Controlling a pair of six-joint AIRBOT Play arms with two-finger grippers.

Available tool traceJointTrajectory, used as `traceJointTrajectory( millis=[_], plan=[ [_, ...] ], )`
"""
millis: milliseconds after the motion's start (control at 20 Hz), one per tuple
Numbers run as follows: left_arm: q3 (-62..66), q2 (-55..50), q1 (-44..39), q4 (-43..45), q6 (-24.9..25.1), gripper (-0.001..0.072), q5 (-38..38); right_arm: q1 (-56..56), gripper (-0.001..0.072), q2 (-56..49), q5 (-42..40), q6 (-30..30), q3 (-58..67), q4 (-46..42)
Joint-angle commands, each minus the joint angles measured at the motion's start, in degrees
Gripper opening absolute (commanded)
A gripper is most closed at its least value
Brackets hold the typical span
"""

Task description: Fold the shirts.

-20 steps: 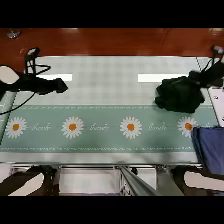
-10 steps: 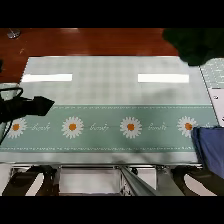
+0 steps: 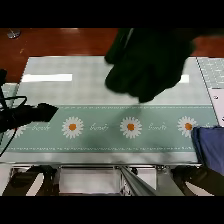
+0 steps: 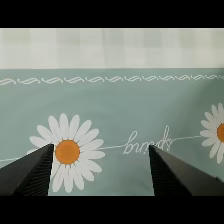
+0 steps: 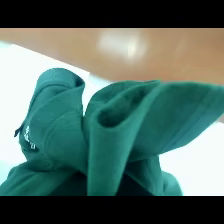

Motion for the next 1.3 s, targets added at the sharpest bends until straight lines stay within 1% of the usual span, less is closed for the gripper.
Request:
traceJointTrajectory(
  millis=[0, 150, 300, 350, 400, 450, 500, 600, 650, 750, 850, 900, 950, 1000, 1100, 1150, 1200, 1250],
  plan=[
    [-0.2, -2.3, 0.0, -0.2, -0.2, 0.0700, 0.0, 8.5, 0.0031, -6.4, -1.1, 2.8, -9.3, 0.7],
    [-0.2, -4.7, 0.0, -0.2, -0.2, 0.0700, 0.0, 12.6, 0.0031, -17.8, -9.0, 3.6, -14.0, 7.5],
    [-0.2, -7.7, 0.0, -0.2, -0.2, 0.0700, 0.0, 14.4, 0.0032, -29.0, -14.0, 3.6, -14.0, 18.7],
    [-0.2, -8.7, 0.0, -0.2, -0.2, 0.0700, 0.0, 14.4, 0.0074, -31.6, -14.9, 3.0, -14.0, 23.4],
    [-0.2, -9.8, 0.0, -0.3, -0.2, 0.0700, 0.0, 14.1, 0.0409, -33.4, -15.0, 1.4, -13.9, 27.9],
    [-0.2, -10.7, 0.0, -0.3, -0.2, 0.0700, 0.0, 13.3, 0.0622, -34.1, -14.2, -0.9, -13.5, 29.9],
    [-0.2, -11.6, 0.0, -0.2, 0.4, 0.0700, 0.0, 11.6, 0.0620, -33.7, -11.8, -1.4, -12.5, 29.6],
    [-0.2, -12.5, 0.1, -0.2, 6.0, 0.0701, -0.2, 5.1, 0.0620, -30.4, -4.7, -1.8, -10.3, 27.1],
    [-0.1, -12.9, 0.3, 0.4, 7.6, 0.0700, -0.1, 0.3, 0.0620, -27.3, -1.6, -1.8, -10.2, 26.6],
    [-0.3, -14.5, 2.5, 1.1, 8.0, 0.0700, -1.5, -10.4, 0.0620, -20.6, 4.7, -2.6, -10.3, 25.4],
    [-1.9, -18.0, 5.6, 0.7, 8.0, 0.0700, -3.0, -20.6, 0.0620, -13.1, 7.0, -2.7, -14.4, 20.5],
    [-3.4, -20.2, 7.1, -2.0, 7.8, 0.0699, -2.9, -25.0, 0.0619, -9.3, 6.6, -2.7, -18.5, 18.5],
    [-5.0, -22.7, 8.2, -7.3, 8.2, 0.0699, -2.8, -29.5, 0.0619, -5.3, 5.0, -2.6, -24.5, 17.5],
    [-6.6, -25.8, 8.9, -13.9, 10.7, 0.0699, -3.7, -33.0, 0.0619, -1.7, 2.5, -2.4, -31.2, 18.0],
    [-8.7, -32.5, 8.0, -22.9, 16.5, 0.0699, -6.4, -37.7, 0.0619, 4.9, -3.1, -2.2, -46.7, 21.8],
    [-9.3, -35.3, 6.9, -25.1, 17.8, 0.0699, -6.3, -38.6, 0.0619, 7.3, -5.3, -2.6, -54.1, 24.3],
    [-9.2, -37.3, 5.7, -27.3, 19.3, 0.0699, -5.3, -38.6, 0.0619, 9.0, -7.6, -3.3, -60.3, 26.3],
    [-9.2, -38.7, 4.5, -30.4, 20.0, 0.0699, -2.6, -37.8, 0.0619, 10.0, -9.6, -3.6, -65.1, 28.3]
  ],
)
